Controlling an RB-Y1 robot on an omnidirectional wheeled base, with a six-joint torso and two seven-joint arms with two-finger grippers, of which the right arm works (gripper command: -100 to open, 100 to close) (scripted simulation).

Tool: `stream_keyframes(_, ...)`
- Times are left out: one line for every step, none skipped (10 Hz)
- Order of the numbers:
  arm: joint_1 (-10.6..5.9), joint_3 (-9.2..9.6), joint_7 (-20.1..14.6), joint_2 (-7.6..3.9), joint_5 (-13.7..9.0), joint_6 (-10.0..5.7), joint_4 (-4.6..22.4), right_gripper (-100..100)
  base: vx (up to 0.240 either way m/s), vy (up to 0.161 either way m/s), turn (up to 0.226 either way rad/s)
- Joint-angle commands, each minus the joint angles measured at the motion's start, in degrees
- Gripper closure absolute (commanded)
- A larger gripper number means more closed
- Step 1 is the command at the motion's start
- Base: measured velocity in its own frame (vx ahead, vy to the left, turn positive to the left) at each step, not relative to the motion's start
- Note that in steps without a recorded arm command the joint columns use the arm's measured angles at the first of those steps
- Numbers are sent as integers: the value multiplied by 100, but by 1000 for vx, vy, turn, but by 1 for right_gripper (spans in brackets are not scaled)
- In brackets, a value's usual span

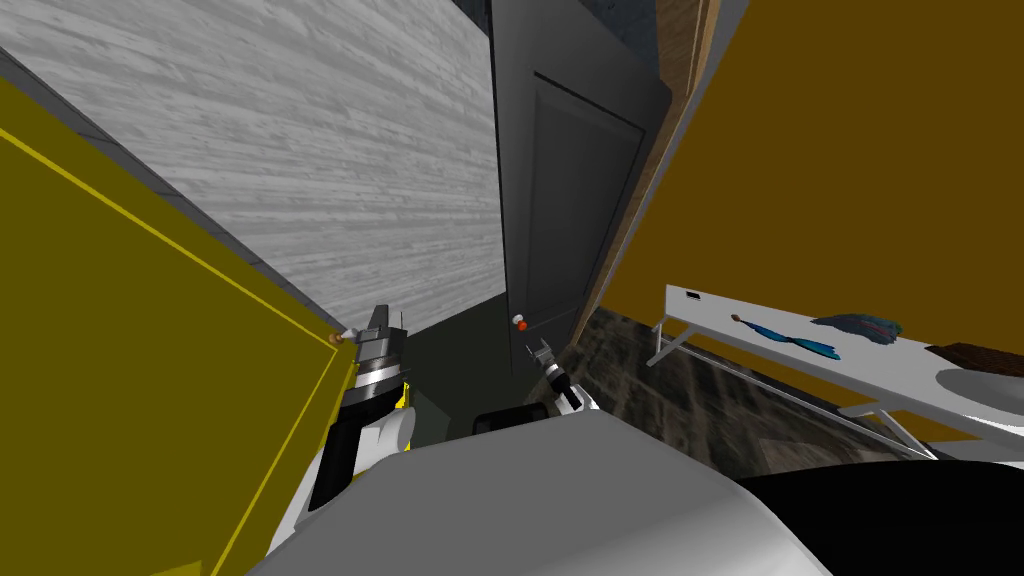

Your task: Push the door open

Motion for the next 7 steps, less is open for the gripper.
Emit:
stream_keyframes(-12, -14, 26, 4, -6, -7, 18, -100, 162, 36, 13)
stream_keyframes(-17, -25, 44, 11, -11, -10, 28, -100, 188, 31, 18)
stream_keyframes(-21, -37, 64, 22, -16, -13, 38, -100, 217, 27, 22)
stream_keyframes(-26, -49, 83, 37, -22, -17, 49, -100, 196, 53, 36)
stream_keyframes(-30, -60, 102, 54, -27, -20, 59, -100, 191, 65, 22)
stream_keyframes(-34, -71, 118, 72, -31, -23, 68, -100, 203, 67, 14)
stream_keyframes(-38, -81, 135, 96, -36, -26, 77, -100, 199, 58, 20)
